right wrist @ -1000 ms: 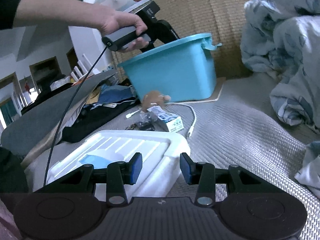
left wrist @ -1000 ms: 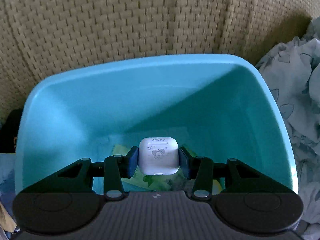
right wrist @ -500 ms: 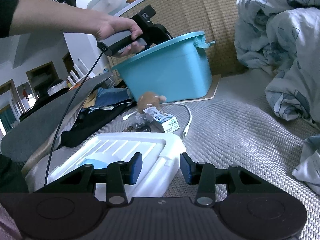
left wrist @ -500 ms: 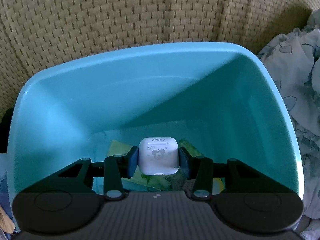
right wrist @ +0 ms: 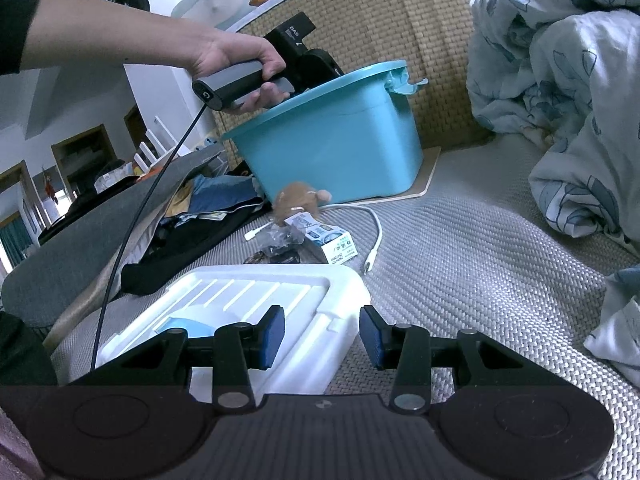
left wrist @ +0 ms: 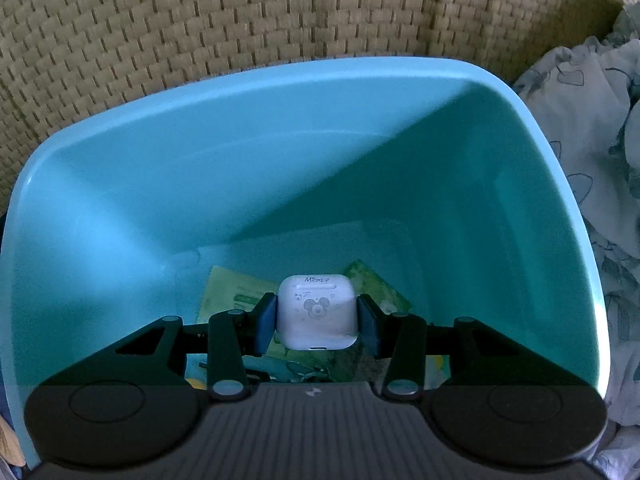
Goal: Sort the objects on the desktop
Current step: 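Lower the earbud case into the bin and open the left gripper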
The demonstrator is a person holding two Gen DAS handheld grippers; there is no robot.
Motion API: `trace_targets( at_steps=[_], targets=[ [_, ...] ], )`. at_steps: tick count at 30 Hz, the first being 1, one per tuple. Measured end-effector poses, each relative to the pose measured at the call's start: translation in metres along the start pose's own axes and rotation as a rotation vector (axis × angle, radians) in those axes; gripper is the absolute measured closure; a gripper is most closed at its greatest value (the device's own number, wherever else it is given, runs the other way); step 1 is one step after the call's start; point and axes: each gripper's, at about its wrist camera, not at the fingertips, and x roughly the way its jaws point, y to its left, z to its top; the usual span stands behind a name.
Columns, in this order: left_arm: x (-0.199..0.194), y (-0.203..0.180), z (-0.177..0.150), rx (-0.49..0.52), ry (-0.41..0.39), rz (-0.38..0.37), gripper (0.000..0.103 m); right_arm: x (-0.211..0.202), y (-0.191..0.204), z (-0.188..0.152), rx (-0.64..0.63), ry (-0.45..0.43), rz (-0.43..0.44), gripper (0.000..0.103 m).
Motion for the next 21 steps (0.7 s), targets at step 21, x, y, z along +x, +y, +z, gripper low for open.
trace_targets(
  at_steps=[21],
  targets=[
    [-0.0065,-0.0025,-0.0003,0.027,0.067,0.014,0.056,0.0005,-0.0017,0.0006,0.004,0.000,0.002,0.056]
  ],
)
